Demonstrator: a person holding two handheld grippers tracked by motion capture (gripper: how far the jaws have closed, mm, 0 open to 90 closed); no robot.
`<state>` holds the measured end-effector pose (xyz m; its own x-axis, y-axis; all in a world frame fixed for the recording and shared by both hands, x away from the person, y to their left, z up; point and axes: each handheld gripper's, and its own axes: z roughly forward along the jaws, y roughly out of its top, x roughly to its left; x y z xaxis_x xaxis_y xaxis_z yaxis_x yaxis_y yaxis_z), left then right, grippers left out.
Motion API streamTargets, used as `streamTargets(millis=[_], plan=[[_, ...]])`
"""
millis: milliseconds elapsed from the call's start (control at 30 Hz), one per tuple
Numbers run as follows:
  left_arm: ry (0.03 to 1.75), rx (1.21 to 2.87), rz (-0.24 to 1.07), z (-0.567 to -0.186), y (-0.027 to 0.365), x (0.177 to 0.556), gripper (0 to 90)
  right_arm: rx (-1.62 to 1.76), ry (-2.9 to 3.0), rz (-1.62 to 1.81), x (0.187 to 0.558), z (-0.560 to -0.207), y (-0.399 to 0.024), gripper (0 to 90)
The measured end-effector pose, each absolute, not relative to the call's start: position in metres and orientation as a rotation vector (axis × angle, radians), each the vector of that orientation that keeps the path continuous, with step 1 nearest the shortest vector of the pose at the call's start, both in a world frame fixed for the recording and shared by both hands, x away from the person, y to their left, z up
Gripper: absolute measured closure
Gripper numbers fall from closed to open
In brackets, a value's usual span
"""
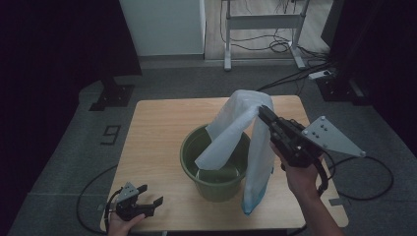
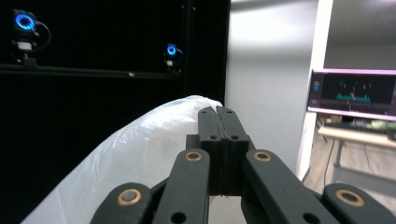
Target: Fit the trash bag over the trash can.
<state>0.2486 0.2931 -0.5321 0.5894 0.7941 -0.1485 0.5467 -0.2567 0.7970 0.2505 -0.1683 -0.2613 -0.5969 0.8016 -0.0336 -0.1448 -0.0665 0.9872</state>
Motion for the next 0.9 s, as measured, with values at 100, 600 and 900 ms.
streamTargets(millis=[100,600,900], plan=[[1.073,1.946,0.355,-0.533,0.292,0.249,13.9,0.762,1.538,1.739,0.256,-0.276,-0.17,88.8],[1.072,1.957,0.356,-0.533,0.291,0.249,13.9,0.813,1.689,1.725,0.262,-0.334,-0.149,88.8],[1.071,1.957,0.357,-0.533,0.291,0.248,13.9,0.834,1.772,1.699,0.261,-0.367,-0.136,88.7]])
